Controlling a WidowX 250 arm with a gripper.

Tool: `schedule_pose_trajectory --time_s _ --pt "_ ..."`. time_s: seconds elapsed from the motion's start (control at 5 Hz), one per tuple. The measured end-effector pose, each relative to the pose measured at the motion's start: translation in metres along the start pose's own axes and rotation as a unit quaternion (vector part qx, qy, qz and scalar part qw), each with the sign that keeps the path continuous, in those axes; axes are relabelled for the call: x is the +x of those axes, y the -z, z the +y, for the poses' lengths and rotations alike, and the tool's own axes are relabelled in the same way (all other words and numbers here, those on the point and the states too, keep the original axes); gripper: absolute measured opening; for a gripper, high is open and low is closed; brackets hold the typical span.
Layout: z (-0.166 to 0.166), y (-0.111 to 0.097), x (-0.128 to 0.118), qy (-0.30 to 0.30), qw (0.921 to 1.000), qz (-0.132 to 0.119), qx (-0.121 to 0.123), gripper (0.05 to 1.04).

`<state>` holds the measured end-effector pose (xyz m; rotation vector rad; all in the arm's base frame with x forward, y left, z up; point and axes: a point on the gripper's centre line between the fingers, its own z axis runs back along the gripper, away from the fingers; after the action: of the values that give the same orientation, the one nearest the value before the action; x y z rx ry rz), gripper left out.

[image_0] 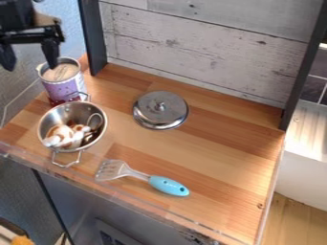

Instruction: Pushed the can to the right

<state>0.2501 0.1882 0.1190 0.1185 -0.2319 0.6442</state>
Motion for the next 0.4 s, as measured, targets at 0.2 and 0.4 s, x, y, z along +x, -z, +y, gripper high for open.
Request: schedule_pose_trajectory --time_s 0.2,0.4 --pt "0.017 0.014 0.018 -0.099 0.9940 0.027 0.038 0.999" --pt "0.031 0.024 0.040 -0.186 0.9799 0.025 0.068 0.999"
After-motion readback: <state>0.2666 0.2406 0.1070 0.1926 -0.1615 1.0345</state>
